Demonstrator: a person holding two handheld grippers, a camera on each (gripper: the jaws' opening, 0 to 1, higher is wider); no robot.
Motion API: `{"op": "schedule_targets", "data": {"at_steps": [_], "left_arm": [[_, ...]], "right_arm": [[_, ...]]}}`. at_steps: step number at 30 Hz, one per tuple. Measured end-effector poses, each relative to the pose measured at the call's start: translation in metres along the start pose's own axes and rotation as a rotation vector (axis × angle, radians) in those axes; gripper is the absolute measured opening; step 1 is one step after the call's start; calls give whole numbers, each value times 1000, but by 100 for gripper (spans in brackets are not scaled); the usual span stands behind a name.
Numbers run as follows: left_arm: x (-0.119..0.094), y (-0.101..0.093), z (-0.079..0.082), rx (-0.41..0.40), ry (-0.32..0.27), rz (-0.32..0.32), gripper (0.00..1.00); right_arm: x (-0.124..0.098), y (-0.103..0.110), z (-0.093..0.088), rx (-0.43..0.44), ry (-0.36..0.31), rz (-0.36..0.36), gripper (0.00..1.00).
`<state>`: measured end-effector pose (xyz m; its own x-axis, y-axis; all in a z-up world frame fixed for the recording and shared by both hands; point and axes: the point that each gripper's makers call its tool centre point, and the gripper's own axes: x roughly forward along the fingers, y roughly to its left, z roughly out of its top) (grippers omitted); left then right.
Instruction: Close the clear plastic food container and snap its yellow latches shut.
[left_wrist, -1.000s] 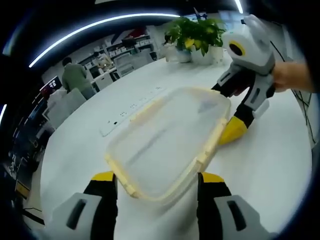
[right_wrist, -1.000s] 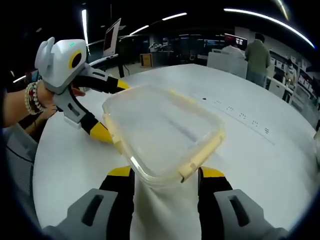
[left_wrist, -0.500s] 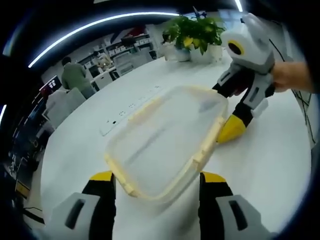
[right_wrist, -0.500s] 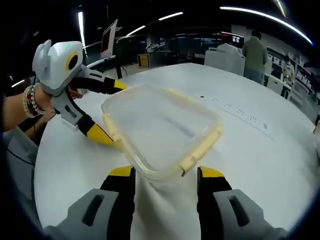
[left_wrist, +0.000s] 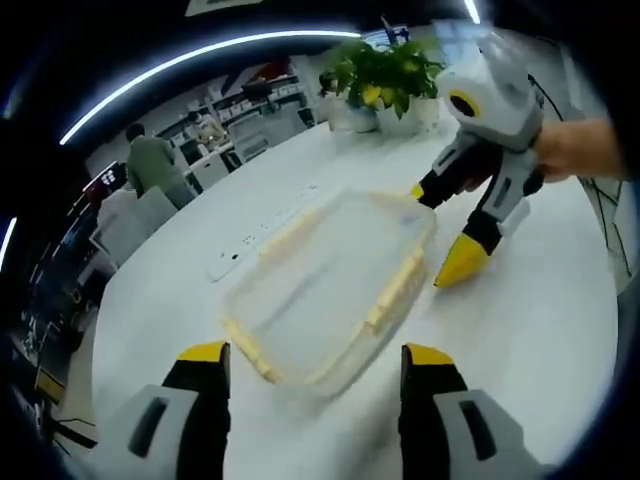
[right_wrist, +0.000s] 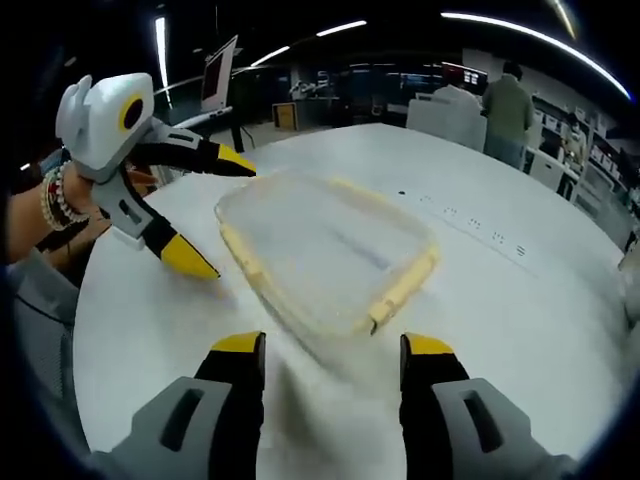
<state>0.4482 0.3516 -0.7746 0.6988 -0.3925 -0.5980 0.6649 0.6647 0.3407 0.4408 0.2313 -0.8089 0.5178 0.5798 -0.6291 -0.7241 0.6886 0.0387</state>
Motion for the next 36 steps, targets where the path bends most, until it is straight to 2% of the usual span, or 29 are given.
{"op": "schedule_targets", "data": {"at_steps": [8,15,17,21,27,30,36], "left_arm": [[-31,-14,6,1,-34,-8,66],[-62,-28,7,28,-37,-5,66],[-73,-34,10,23,-52,-8,65],[-92,-54,9,21,-79,-23,65],[-117,-69,5,-21,-106,-40,65],[-131,-76,7,-29,-125,-43,65],[-166,-82,7,-48,-167,-33,65]], "right_arm": [[-25,17,-4,23,-13,-8,55],[-54,36,-5,24,-45,-13,56],[-64,42,-4,43,-70,-18,56],[-82,62,-2,171,-157,20,56],[-101,77,-15,159,-150,-1,56],[-115,85,-14,196,-187,2,56],[-146,107,-13,207,-244,-16,56]]}}
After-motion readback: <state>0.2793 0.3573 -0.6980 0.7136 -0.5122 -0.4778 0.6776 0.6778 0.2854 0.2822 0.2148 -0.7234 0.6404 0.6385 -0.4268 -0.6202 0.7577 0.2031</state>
